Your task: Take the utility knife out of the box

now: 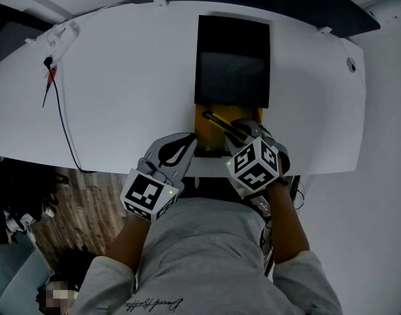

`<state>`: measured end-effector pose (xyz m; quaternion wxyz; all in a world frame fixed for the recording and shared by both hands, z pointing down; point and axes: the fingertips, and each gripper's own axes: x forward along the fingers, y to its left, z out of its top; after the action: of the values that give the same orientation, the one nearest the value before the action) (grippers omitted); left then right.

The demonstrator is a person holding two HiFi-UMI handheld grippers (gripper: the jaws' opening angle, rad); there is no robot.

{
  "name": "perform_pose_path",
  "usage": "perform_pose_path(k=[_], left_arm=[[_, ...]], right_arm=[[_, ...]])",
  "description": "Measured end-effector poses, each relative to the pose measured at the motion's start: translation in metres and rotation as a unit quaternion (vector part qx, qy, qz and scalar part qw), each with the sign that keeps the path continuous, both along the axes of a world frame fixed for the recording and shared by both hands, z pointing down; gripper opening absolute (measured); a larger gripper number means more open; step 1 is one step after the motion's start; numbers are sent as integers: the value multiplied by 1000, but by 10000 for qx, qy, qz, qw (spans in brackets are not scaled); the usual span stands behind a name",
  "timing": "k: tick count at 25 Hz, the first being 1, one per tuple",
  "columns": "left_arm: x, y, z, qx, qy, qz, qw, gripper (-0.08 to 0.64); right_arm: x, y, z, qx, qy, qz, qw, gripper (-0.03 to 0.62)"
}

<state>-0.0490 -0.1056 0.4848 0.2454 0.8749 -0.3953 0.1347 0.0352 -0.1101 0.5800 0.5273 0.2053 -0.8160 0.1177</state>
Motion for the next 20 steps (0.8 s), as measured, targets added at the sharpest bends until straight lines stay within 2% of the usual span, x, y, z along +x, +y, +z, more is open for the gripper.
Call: perform_pose_path(k=[11, 20], left_arm=[[5, -3, -27, 239, -33, 83, 9997, 2], [16, -6, -56, 549, -14, 161, 9984, 2]], right_arm=[[12, -6, -49, 273, -567, 463, 9969, 131], [19, -8, -99, 499, -1279, 895, 9865, 131]])
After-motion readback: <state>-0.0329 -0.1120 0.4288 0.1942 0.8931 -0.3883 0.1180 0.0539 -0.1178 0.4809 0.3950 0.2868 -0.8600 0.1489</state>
